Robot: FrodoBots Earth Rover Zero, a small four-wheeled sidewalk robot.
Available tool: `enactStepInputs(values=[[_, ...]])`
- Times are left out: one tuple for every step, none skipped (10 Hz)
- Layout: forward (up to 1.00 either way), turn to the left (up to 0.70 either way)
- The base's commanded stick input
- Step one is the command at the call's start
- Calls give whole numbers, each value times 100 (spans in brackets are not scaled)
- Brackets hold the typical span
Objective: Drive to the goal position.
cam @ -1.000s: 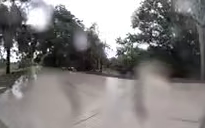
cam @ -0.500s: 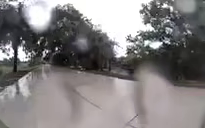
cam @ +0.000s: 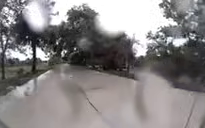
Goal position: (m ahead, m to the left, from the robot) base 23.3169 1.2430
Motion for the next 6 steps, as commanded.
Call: enactStepInputs(values=[[85,34],[85,34],[85,16],[85,0],[85,0],[85,0]])
